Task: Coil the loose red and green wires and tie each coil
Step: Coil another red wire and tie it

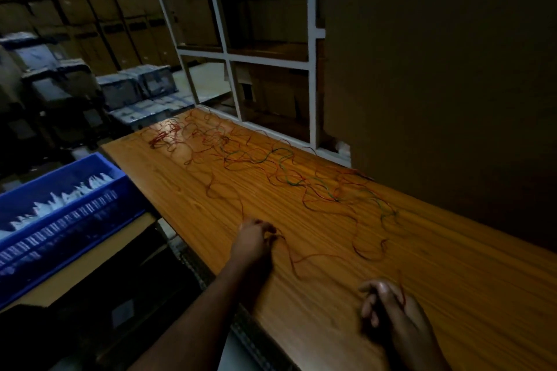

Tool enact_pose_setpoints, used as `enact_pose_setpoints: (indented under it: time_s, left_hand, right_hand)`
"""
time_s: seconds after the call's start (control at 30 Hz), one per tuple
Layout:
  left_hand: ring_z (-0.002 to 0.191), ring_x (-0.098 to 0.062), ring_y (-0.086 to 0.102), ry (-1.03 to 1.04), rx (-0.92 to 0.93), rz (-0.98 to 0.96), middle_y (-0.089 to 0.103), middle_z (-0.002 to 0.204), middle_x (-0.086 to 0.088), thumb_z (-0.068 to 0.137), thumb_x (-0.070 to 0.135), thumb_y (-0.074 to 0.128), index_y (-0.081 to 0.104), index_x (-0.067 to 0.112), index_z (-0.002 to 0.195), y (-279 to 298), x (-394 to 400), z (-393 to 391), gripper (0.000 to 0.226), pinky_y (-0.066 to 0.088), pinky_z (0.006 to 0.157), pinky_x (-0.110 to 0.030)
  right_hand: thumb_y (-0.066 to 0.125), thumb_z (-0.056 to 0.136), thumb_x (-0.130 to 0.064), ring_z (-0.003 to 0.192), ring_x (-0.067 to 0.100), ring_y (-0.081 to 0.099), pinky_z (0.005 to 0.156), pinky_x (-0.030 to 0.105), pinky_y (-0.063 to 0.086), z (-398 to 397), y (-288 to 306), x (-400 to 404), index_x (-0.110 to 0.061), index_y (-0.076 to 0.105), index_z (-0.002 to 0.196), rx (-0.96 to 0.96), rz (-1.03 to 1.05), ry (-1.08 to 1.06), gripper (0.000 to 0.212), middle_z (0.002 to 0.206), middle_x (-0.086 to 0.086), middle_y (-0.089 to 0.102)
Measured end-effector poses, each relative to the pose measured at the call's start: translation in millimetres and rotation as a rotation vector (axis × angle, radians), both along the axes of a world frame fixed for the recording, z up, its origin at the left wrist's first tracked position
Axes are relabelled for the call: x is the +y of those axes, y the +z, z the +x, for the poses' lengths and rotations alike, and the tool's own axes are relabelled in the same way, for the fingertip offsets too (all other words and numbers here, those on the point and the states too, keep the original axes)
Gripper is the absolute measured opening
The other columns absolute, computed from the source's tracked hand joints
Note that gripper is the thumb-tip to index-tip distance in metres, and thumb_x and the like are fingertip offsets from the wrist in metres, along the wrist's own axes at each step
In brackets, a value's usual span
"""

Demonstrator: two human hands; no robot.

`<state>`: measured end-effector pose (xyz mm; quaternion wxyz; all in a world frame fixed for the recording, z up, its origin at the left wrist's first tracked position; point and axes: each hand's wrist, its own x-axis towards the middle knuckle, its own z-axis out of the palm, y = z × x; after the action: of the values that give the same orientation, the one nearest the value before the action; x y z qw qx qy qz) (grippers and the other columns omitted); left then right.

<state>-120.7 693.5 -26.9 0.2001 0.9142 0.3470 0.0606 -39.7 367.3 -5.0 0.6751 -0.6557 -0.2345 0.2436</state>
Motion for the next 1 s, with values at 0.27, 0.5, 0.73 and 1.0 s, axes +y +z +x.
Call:
enact_pose_setpoints:
  time_s: [0.27, 0.5, 0.73, 1.0]
  left_hand:
    - [0.094, -0.006, 0.071, -0.083, -0.024, -0.112, 0.076, 0.103, 0.012, 0.093, 0.021, 0.065, 0.075, 0.030, 0.101, 12, -208, -4, 0.016, 0.053, 0.077, -0.021]
    - [0.091, -0.029, 0.076, -0.280, -0.095, -0.773, 0.079, 0.088, -0.008, 0.093, 0.000, 0.060, 0.074, 0.018, 0.085, 25, -375, -2, 0.024, 0.058, 0.086, -0.040]
    - [0.074, -0.006, 0.070, -0.685, 0.207, -0.738, 0.078, 0.089, 0.002, 0.102, 0.012, 0.059, 0.069, 0.014, 0.116, 73, -463, 19, 0.017, 0.054, 0.069, -0.021]
    - [0.084, -0.023, 0.075, -0.426, -0.061, -0.830, 0.077, 0.099, -0.012, 0.107, 0.033, 0.049, 0.068, 0.006, 0.111, 120, -473, 50, 0.033, 0.053, 0.072, -0.030]
  right_hand:
    - [0.035, 0.095, -0.072, 0.099, 0.018, 0.064, 0.091, 0.050, 0.053, 16, -16, -150, -0.046, 0.062, 0.112, -0.109, -0.220, -0.234, 0.042, 0.101, -0.011, 0.067]
    - [0.033, 0.107, -0.052, 0.110, 0.015, 0.055, 0.090, 0.046, 0.051, 28, 9, -238, -0.040, 0.066, 0.100, -0.131, -0.182, -0.456, 0.036, 0.123, -0.009, 0.051]
    - [0.036, 0.109, -0.041, 0.091, 0.019, 0.064, 0.075, 0.038, 0.053, 45, 40, -288, -0.021, 0.067, 0.091, -0.019, -0.071, -0.634, 0.041, 0.098, -0.004, 0.070]
    - [0.033, 0.108, -0.045, 0.070, 0.023, 0.060, 0.058, 0.034, 0.045, 65, 47, -320, -0.024, 0.055, 0.083, -0.373, -0.429, -0.595, 0.039, 0.073, -0.001, 0.058]
